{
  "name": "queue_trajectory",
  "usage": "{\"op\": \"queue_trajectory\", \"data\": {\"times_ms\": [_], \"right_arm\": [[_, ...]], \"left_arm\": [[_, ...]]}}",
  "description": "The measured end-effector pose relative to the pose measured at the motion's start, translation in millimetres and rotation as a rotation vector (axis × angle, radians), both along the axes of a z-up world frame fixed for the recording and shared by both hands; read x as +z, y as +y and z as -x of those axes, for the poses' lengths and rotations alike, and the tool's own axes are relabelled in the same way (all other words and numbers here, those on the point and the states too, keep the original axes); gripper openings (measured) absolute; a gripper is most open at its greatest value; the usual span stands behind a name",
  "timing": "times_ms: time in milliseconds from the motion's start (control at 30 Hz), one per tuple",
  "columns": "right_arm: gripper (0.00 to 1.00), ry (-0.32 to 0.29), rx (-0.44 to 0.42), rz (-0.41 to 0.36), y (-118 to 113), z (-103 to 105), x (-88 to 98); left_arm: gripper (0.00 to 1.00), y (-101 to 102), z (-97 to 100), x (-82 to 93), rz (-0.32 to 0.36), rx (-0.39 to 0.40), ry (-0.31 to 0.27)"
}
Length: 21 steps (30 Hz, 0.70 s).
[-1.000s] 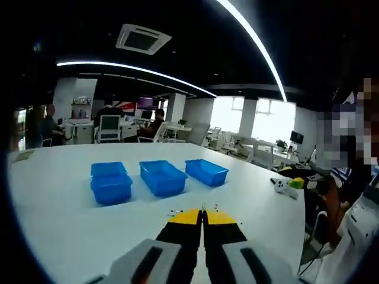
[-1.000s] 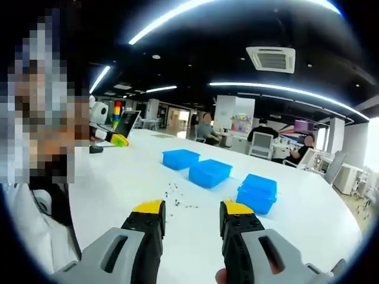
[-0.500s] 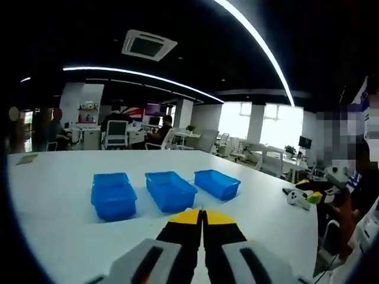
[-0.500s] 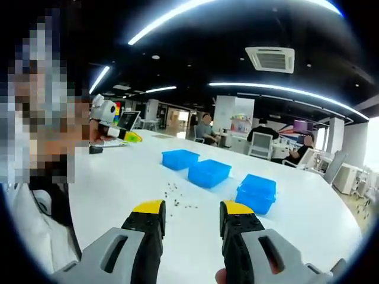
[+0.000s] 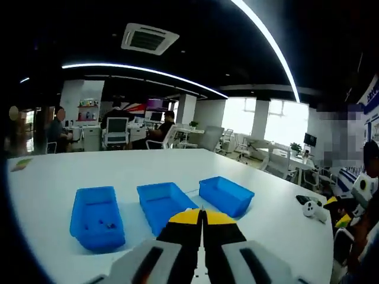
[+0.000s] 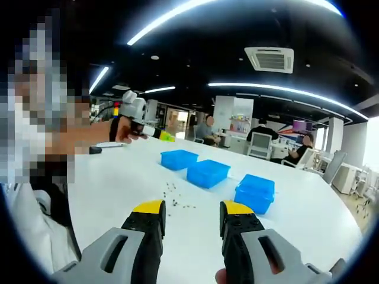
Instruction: Pick up the resistors one by one and place each resistor into its matching bin, sorting the parts by color and model until every resistor is separated into the correct bin for its type
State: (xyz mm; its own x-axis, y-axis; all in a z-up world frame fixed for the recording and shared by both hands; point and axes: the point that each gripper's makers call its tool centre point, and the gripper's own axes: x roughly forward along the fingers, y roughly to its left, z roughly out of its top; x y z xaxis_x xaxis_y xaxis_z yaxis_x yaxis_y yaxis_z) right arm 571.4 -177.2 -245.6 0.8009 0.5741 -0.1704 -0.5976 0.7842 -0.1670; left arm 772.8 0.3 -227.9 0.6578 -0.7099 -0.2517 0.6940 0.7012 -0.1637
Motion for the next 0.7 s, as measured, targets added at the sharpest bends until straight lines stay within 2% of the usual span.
{"op": "queue_trajectory", "data": {"times_ms": [133, 233, 300, 467, 533, 600, 667, 700], "right_arm": [[0.38, -0.007, -0.004, -0.001, -2, 2, 2.6], [0.38, -0.013, -0.006, -0.001, -3, 3, 4.9], [0.38, -0.016, -0.006, -0.002, -4, 3, 5.6], [0.38, -0.018, -0.009, -0.003, -5, 4, 6.2], [0.38, -0.019, -0.011, -0.005, -5, 3, 6.5], [0.38, -0.019, -0.010, -0.004, -5, 3, 6.2], [0.38, -0.018, -0.009, -0.004, -5, 3, 5.9], [0.38, -0.018, -0.010, -0.004, -5, 3, 5.8]], "left_arm": [[0.04, -8, -42.0, -10.0, -0.041, 0.063, 0.007], [0.04, -10, -68.2, -19.0, -0.039, 0.101, 0.026], [0.04, -7, -85.2, -24.7, -0.048, 0.145, 0.015], [0.04, -2, -100.4, -30.7, -0.028, 0.186, 0.009], [0.05, 1, -103.8, -30.1, -0.039, 0.201, -0.014], [0.23, 2, -105.4, -29.2, -0.057, 0.207, -0.035], [0.45, -2, -101.9, -28.6, -0.066, 0.176, -0.047], [0.51, -4, -98.6, -28.0, -0.083, 0.164, -0.061]]}}
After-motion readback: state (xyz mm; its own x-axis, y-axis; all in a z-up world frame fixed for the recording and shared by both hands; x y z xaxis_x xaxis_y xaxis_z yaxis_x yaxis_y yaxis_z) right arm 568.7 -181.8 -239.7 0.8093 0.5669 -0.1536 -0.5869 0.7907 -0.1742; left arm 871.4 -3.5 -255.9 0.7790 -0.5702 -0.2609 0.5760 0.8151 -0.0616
